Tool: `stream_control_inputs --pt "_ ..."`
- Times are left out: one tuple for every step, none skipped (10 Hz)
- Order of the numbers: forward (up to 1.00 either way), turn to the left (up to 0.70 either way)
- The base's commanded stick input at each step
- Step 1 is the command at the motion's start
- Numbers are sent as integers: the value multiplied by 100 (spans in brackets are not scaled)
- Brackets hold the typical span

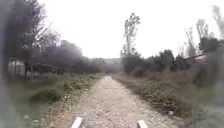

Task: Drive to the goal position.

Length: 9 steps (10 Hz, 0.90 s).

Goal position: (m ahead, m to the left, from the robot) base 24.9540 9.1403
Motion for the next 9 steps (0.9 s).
stream_control_inputs --pt "100 0" --pt "100 0" --pt "100 0" --pt "100 0" --pt "100 0" --pt "100 -19" --pt "100 -40" --pt "100 -40" --pt "100 -24"
